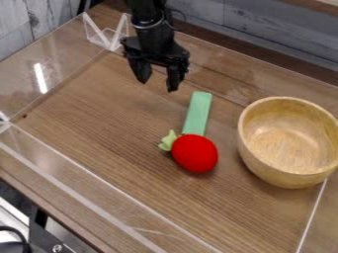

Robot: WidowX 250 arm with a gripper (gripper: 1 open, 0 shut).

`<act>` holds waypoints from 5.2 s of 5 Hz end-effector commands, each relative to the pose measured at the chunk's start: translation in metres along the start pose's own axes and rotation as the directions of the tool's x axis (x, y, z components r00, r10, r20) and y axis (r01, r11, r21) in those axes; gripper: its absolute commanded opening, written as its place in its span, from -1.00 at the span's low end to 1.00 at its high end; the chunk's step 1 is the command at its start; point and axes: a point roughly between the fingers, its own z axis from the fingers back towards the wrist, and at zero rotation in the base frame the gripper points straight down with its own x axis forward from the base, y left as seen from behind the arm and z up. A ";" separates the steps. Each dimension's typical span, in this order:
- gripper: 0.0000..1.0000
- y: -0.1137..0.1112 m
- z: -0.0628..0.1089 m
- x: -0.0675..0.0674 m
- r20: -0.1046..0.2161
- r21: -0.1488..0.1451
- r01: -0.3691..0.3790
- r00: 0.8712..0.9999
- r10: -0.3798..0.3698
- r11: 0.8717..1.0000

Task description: Move the red object to the right side of the table

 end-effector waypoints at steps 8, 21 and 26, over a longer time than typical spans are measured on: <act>1.00 -0.048 0.042 -0.078 -0.145 -0.071 0.144 0.978 -0.153 0.987; -1.00 -0.115 0.049 -0.075 -0.120 -0.090 0.373 0.916 -0.382 0.923; 1.00 -0.138 0.017 -0.110 -0.166 -0.111 0.333 0.923 -0.348 0.936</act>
